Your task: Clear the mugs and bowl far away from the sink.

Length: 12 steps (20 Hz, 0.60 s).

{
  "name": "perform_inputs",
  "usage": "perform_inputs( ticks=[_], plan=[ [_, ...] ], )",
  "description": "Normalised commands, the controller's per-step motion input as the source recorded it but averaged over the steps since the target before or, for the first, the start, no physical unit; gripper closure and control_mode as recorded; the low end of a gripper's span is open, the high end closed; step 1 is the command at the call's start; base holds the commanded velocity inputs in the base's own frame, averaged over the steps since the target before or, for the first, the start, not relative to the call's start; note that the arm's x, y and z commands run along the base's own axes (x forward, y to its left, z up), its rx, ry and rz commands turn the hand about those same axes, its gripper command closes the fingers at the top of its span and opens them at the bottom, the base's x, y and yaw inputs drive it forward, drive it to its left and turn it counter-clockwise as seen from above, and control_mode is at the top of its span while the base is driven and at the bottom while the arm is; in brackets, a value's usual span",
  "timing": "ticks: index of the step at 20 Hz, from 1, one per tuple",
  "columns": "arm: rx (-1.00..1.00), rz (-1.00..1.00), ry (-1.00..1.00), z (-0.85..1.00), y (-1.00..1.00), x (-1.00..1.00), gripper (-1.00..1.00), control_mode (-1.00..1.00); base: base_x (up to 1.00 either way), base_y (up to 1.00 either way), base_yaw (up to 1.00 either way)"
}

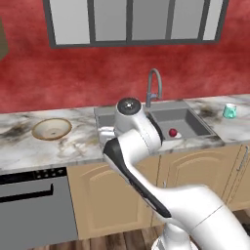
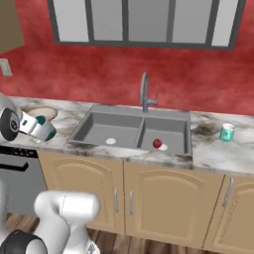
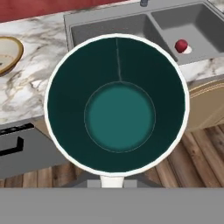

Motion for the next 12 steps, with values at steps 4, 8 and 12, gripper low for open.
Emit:
perform_inputs(
  ticks=[4,8,12],
  plan=[
    [0.0,0.0,0.0,0.0,0.0,0.0,1.0,1.0,-0.46,0.0,0.0],
    [0.0,0.0,0.0,0.0,0.0,0.0,1.0,1.0,-0.1,0.0,0.37],
    [0.0,0.0,0.0,0.0,0.0,0.0,1.0,1.0,-0.09,0.0,0.73]
  ],
)
